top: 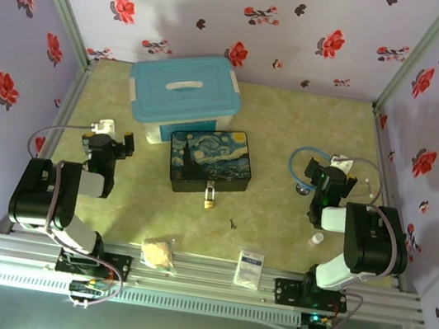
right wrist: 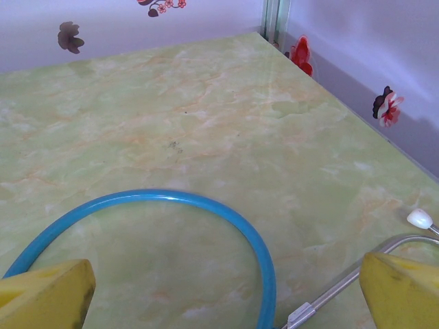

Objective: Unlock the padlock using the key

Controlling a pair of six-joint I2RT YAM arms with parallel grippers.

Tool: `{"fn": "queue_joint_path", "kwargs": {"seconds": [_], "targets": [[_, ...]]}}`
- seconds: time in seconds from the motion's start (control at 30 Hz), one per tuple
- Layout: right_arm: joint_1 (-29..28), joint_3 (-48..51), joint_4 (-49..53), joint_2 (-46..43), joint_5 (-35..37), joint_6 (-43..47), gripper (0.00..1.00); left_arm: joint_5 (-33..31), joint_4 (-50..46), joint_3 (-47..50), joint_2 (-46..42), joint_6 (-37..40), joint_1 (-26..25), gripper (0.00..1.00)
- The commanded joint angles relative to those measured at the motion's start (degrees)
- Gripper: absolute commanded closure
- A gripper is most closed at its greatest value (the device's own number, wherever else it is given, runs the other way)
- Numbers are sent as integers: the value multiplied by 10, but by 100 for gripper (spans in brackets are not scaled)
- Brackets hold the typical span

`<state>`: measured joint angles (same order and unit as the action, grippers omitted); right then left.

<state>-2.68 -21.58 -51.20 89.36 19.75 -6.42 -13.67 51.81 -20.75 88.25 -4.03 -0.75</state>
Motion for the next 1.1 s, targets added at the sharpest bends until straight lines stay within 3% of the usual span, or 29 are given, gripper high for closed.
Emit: {"fn": "queue_joint_path", "kwargs": {"seconds": [0.0,0.2,0.4,0.5,0.6,0.7,0.83,0.93,1.0,1.07], "targets": [[0,4,-15,0,9,-2,1,2,8,-11,4,13,-2,0],[0,20,-34,-19,1,4,1,-2,20,7,-25,12,-4,0],[-2,22,71,-149,4,5,1,-42,-73,2,-125,0,-3,0],[-1,-7,187,-214,21,-45,1,-65,-168,-28,-185,-36,-3,0],[0,-64,352,-253,8,-136,1,-60,-299,-60,-260,-118,-3,0],[4,-108,490,-276,-24,-197,1,20,-329,-44,-333,-184,0,0],[8,-95,503,-303,-190,-206,1,124,-332,7,-435,-271,2,0],[-8,-90,509,-299,-301,-218,2,180,-418,4,-503,-303,-9,0],[-45,-102,545,-290,-318,-212,4,190,-488,-8,-528,-327,-21,0],[-95,-119,597,-283,-291,-199,5,217,-524,-13,-539,-334,-43,0]]}}
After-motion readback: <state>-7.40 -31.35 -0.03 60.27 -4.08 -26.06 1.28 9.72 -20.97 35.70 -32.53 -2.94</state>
